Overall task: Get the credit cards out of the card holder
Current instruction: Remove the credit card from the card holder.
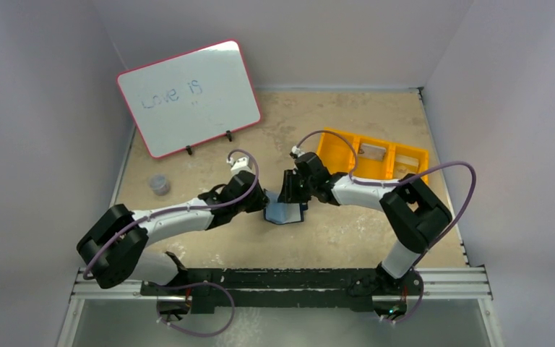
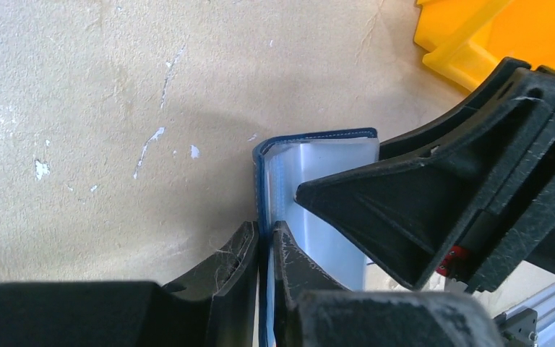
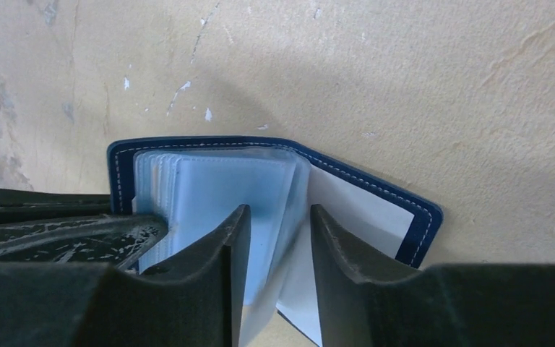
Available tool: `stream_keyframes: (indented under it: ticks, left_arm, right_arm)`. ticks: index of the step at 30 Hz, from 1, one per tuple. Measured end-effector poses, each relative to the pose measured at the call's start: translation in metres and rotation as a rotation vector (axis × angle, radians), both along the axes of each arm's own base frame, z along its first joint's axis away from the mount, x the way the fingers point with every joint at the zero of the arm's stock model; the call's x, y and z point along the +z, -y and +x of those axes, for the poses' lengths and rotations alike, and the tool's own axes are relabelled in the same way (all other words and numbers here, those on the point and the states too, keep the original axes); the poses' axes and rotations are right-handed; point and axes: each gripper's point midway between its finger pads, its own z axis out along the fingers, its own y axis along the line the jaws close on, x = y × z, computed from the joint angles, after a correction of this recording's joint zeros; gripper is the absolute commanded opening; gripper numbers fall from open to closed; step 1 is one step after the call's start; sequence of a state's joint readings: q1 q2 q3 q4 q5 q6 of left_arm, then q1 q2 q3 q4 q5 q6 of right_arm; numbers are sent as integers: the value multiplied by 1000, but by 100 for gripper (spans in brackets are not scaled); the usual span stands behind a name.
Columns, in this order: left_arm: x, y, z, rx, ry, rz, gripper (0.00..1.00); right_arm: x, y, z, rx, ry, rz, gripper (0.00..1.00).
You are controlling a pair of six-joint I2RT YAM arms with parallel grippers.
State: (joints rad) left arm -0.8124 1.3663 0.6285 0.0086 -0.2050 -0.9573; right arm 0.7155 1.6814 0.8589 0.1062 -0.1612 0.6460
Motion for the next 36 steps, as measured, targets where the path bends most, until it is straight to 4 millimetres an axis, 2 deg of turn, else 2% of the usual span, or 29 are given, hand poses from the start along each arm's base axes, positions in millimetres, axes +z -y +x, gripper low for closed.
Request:
stream_keyframes:
  ticks: [4, 9, 13, 14, 18, 24, 29, 33, 36]
  left_arm:
    - [2, -2, -1, -2, 3, 9, 16]
    - [0, -5, -3, -4, -9, 22, 17]
    - [5, -5, -6, -14, -6, 13, 21]
    - [7, -4, -6, -20, -3, 10, 20]
    - [9, -3, -8, -36, -1, 6, 0]
    - [8, -4, -9, -44, -2, 15, 0]
    - [8, -4, -9, -41, -2, 16, 0]
    - [7, -6, -8, -35, -1, 24, 0]
    - [7, -6, -8, -34, -1, 23, 0]
  right_arm:
    - [-1, 2, -1, -17, -6, -11, 34]
    - [-1, 8, -3, -54, -12, -12, 21]
    - [-5, 10, -6, -64, -27, -13, 19]
    - [-5, 10, -6, -67, -29, -13, 20]
    - [-6, 9, -6, -75, -30, -5, 23]
    - [-3, 10, -7, -78, -28, 2, 33]
    - [26, 7, -5, -74, 26, 59, 51]
    - [46, 2, -1, -63, 76, 105, 52]
    - [41, -4, 1, -50, 66, 113, 53]
